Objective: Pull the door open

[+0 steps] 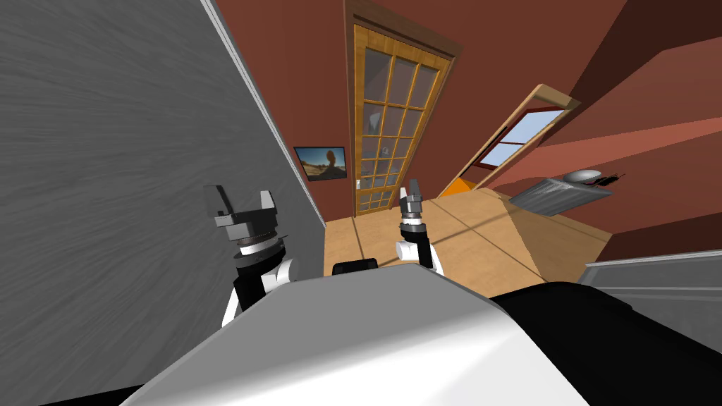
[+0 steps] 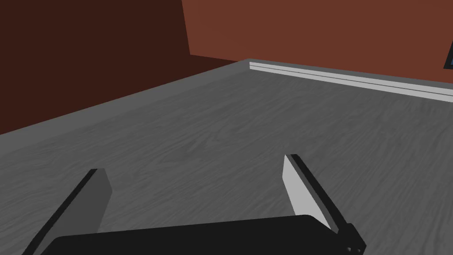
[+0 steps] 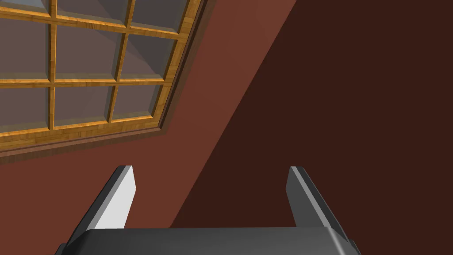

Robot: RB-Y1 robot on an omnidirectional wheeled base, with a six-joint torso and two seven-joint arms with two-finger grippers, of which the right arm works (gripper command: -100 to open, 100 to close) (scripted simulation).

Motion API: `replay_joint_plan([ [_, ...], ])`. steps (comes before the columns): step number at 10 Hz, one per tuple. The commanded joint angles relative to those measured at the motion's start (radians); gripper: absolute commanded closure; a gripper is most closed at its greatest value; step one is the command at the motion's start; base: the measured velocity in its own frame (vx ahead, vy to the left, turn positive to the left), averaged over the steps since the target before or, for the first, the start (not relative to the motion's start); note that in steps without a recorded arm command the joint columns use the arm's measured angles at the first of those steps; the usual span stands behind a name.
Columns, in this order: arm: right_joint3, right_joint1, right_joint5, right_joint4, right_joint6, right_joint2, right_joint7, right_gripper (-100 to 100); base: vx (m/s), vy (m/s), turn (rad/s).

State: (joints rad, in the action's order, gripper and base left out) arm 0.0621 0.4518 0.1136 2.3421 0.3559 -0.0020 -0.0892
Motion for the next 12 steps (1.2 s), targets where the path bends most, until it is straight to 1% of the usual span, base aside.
replay_joint_plan([
  [1,0.004,-0.005,-0.006,-0.014,0.004,-0.005,0.011,-100,0.044,-0.114,-0.025],
  [4,0.010,-0.015,-0.017,-0.038,0.012,-0.012,0.030,-100,0.036,-0.186,-0.010],
  [7,0.025,-0.038,-0.045,-0.100,0.031,-0.029,0.079,-100,0.056,-0.207,0.004],
  [9,0.038,-0.057,-0.068,-0.149,0.046,-0.039,0.118,-100,0.076,-0.121,0.013],
  [12,0.050,-0.077,-0.091,-0.200,0.062,-0.050,0.158,-100,0.058,-0.078,0.013],
])
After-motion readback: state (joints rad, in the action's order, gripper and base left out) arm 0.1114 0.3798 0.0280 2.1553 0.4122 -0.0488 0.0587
